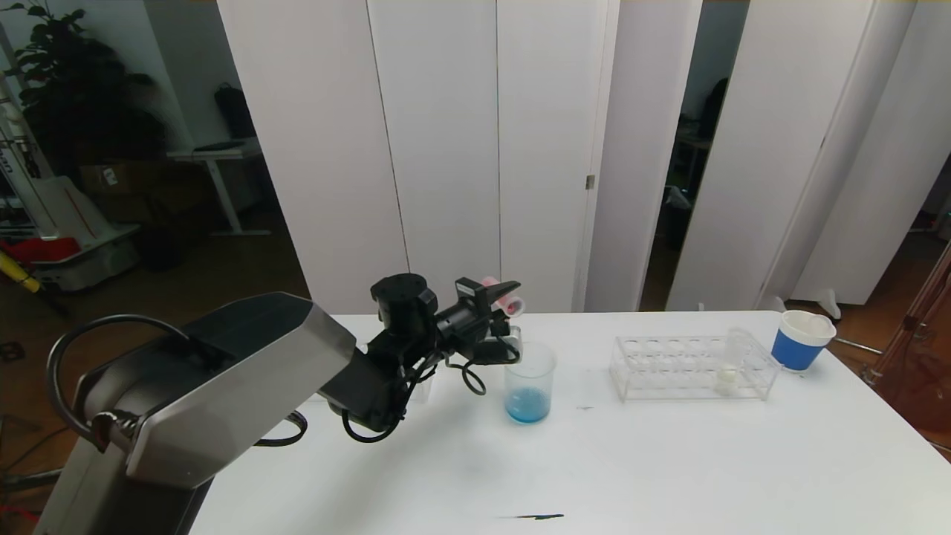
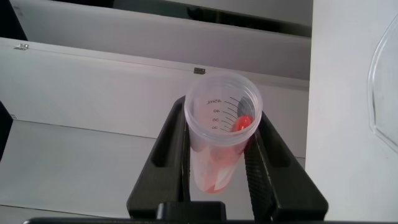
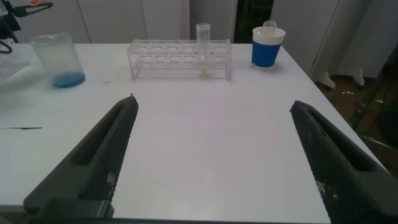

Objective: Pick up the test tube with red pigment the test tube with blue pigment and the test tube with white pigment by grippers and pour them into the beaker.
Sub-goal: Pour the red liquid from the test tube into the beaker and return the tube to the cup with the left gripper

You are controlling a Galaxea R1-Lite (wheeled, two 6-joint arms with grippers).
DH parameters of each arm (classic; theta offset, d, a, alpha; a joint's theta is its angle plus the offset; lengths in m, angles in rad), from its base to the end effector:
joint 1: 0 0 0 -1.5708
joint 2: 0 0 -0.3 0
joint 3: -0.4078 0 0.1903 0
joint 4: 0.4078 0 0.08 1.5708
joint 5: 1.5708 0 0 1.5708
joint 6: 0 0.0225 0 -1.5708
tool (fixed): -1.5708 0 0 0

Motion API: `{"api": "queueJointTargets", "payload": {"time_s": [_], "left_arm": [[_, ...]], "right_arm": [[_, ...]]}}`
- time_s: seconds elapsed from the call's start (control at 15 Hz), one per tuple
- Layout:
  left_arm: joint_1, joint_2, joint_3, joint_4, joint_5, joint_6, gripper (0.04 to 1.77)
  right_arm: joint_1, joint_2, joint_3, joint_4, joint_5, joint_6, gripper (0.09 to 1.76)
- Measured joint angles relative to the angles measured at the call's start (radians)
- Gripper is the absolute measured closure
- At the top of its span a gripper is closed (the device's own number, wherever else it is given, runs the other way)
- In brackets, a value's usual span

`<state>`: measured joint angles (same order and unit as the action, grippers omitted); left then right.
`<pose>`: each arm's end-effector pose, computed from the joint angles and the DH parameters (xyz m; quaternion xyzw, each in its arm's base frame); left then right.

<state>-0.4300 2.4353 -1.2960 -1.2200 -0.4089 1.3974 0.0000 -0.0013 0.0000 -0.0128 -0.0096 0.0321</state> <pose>0.4236 -0.2041 0.0757 0.5867 -0.2926 -0.2856 0.6990 -0.0229 -0.0002 0.0768 0.0161 -0.0071 -0.0047 0.9998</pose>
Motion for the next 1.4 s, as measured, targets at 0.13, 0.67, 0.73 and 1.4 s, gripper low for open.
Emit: {"api": "queueJointTargets", "payload": {"time_s": [0.13, 0.67, 0.73, 1.4], "left_arm": [[0.000, 0.002, -0.003, -0.005, 0.000, 0.010, 1.23], [0.000, -0.002, -0.001, -0.040, 0.000, 0.029, 1.23], [0.000, -0.003, -0.001, -0.040, 0.000, 0.029, 1.23], [-0.001, -0.007, -0.003, -0.054, -0.002, 0.042, 1.23]], "right_arm": [[0.000, 0.000, 0.000, 0.000, 0.000, 0.000, 0.10], [0.000, 0.000, 0.000, 0.000, 0.000, 0.000, 0.10], [0.000, 0.000, 0.000, 0.000, 0.000, 0.000, 0.10], [0.000, 0.000, 0.000, 0.000, 0.000, 0.000, 0.10]]}}
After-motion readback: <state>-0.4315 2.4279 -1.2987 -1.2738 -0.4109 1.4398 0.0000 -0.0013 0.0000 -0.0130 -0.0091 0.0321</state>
